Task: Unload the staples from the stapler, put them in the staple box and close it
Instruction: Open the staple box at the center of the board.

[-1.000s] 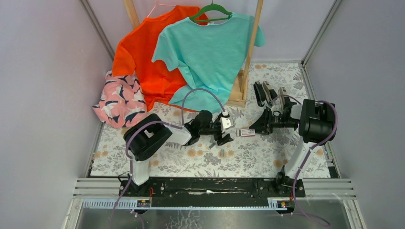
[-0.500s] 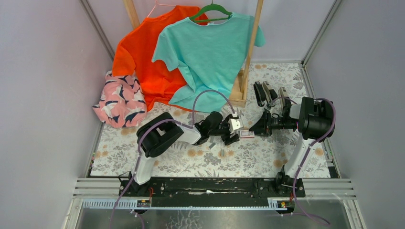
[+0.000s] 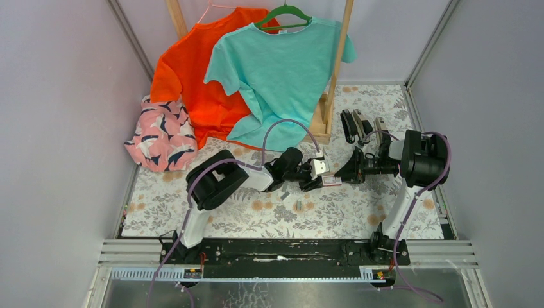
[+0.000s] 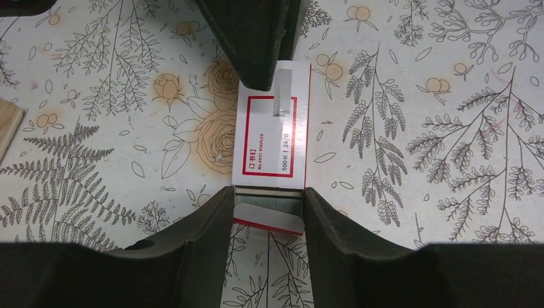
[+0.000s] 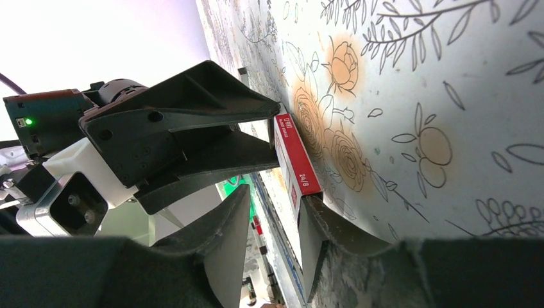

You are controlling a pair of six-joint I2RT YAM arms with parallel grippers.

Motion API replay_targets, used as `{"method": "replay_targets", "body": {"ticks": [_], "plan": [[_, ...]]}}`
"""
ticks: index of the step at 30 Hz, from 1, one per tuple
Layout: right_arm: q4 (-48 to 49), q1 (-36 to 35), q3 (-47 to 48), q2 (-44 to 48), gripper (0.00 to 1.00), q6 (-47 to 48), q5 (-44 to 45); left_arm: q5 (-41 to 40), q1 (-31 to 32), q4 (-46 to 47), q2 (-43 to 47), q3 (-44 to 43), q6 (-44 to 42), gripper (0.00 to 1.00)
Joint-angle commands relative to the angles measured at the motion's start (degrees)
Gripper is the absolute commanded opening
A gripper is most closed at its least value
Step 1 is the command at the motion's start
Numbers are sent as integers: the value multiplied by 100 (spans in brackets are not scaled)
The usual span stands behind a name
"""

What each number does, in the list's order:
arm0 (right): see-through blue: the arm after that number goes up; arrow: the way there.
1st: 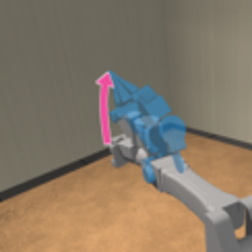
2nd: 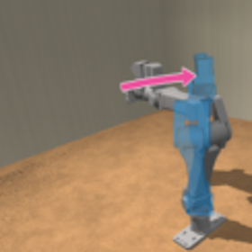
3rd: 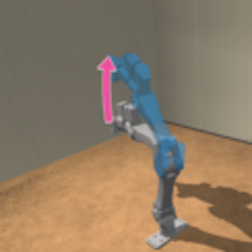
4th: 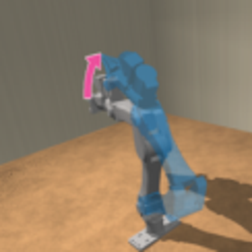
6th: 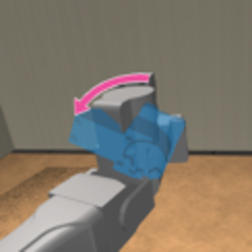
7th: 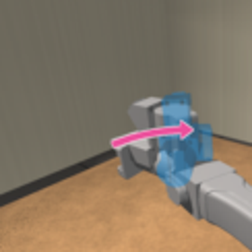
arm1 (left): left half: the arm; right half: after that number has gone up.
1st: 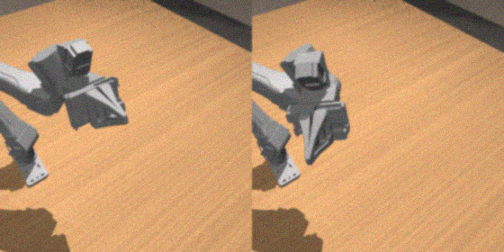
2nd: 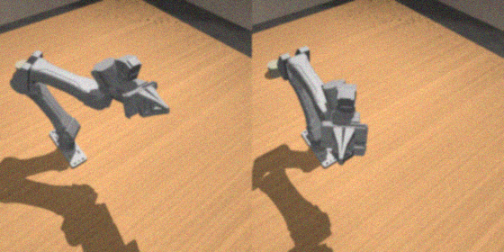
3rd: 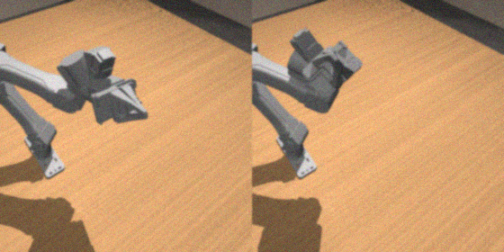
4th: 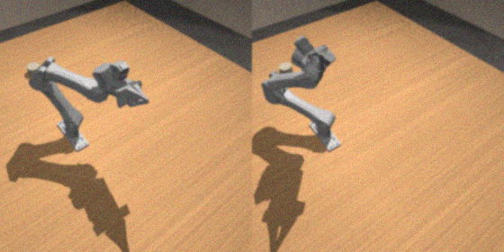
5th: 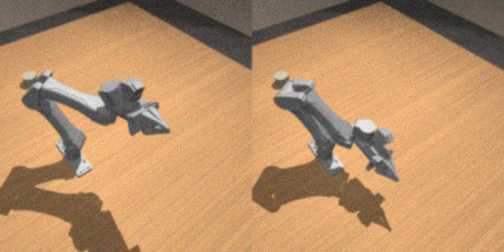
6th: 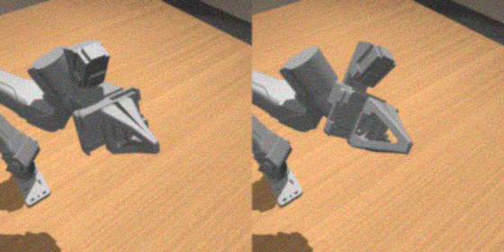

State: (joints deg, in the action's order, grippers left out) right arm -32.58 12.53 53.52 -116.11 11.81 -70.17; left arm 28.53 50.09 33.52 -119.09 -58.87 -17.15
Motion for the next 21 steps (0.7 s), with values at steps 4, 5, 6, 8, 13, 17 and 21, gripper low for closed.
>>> {"method": "replay_targets", "body": {"ticks": [4, 5, 6, 8, 13, 17, 21], "plan": [[-197, 17, 179, 10, 40, 104, -236, 165, -101, -515, -30, -35, -140, 42], [-198, 20, 185, 20, 40, 105, -220, 149, -110, -521, -19, -20, -142, 41], [-201, 14, 189, 28, 40, 110, -198, 134, -115, -536, -5, -12, -148, 41], [-189, 20, 210, 76, 41, 112, -133, 112, -127, -552, 15, 13, -142, 39], [317, 70, 49, 612, 41, -348, 386, 54, -142, -468, 38, 95, -99, 39], [374, 68, -39, 662, 29, -430, 550, 33, -148, -411, 21, 113, -55, 39], [154, 71, 90, 261, 17, -275, 438, 55, -148, -390, 24, 106, -43, 39]]}}
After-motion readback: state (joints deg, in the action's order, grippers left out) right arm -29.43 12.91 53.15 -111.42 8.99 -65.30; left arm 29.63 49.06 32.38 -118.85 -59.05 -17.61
